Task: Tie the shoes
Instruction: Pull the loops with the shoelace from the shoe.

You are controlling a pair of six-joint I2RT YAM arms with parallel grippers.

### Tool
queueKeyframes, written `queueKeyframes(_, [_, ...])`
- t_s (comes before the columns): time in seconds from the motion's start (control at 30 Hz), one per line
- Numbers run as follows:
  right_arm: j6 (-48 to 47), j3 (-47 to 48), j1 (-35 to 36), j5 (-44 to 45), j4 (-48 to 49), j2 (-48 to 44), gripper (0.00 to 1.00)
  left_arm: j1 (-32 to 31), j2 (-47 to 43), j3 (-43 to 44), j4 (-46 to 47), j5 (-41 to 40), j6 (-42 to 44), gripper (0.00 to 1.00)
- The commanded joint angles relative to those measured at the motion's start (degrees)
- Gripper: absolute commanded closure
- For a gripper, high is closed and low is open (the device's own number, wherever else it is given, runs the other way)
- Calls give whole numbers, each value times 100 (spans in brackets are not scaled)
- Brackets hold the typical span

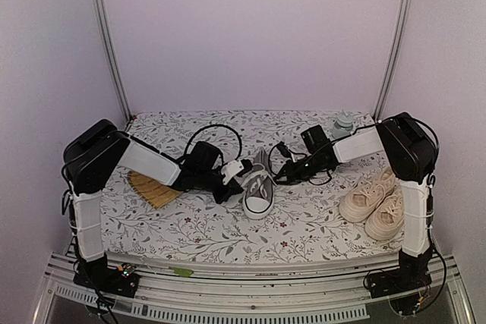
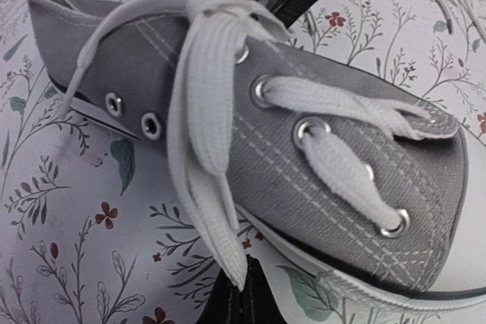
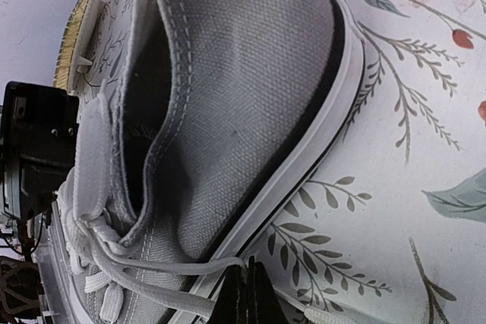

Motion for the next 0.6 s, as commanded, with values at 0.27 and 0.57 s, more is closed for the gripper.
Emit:
queueKeyframes(0.27, [17, 100, -14, 147, -201, -68, 99, -181, -74, -165, -210, 109, -120, 100])
queueKeyframes(0.57, [-225, 124, -50, 885, -784, -934, 59, -184, -781, -454, -359, -162, 163, 40])
